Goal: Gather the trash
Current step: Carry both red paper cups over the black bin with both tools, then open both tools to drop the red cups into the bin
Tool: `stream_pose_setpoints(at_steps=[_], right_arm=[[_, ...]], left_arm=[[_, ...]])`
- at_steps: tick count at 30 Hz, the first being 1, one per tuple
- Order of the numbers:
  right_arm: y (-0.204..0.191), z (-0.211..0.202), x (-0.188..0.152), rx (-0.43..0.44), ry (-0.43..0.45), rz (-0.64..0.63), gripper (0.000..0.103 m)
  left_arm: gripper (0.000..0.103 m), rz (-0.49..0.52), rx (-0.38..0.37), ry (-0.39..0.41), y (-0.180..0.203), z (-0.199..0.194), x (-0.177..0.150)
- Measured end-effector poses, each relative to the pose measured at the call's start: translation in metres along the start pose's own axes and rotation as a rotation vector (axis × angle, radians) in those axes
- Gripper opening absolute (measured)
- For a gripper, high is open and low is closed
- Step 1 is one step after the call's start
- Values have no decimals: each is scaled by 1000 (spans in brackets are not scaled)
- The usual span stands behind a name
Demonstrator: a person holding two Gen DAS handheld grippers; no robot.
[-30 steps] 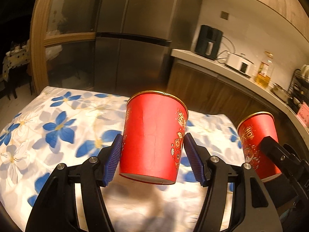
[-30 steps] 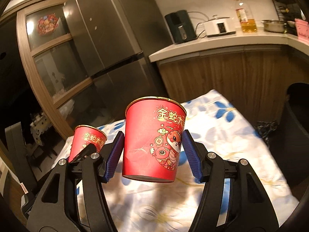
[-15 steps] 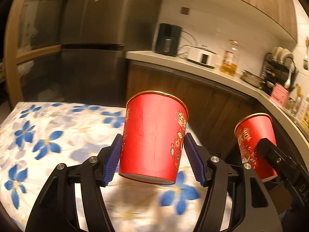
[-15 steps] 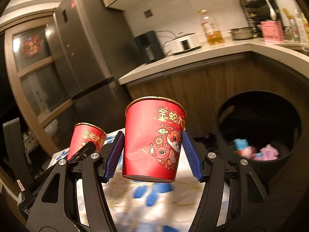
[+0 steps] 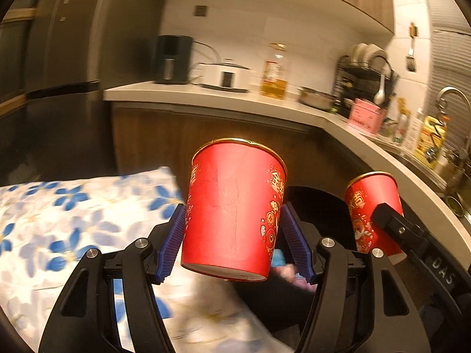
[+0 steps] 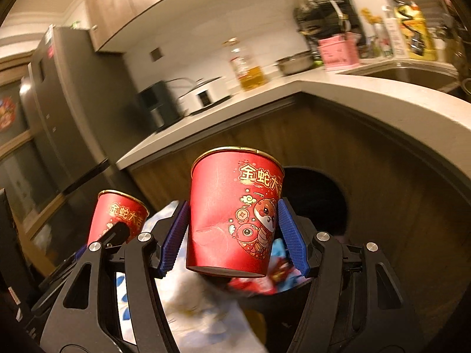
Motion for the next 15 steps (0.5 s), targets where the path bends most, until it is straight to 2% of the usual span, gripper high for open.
stream_pose_setpoints(at_steps=[6,10,12,14,15], right_arm=[[29,10,14,-31,9,36,62],[35,17,22,-40,13,35,63],[35,19,24,-33,13,34,64],[34,24,26,-23,7,32,66],[33,27,26,-17,0,35,66]], left_arm=[[64,55,-69,-14,43,28,-4],[64,62,-92,-30,50,37,-9],[67,61,-113,-37,52,42,-10],[79,62,-119,-35,52,43,-10],[80,66,-119,-29,52,43,-11]])
Point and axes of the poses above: each gripper's, at about its wrist camera, not at the fingertips, and z roughly the way its jaws point, y to its right, x to its top, the point moved 8 cm from there along z, roughly the way its jaws point, and after that the axes turned 1 degree about z, right-handed, at the moved point
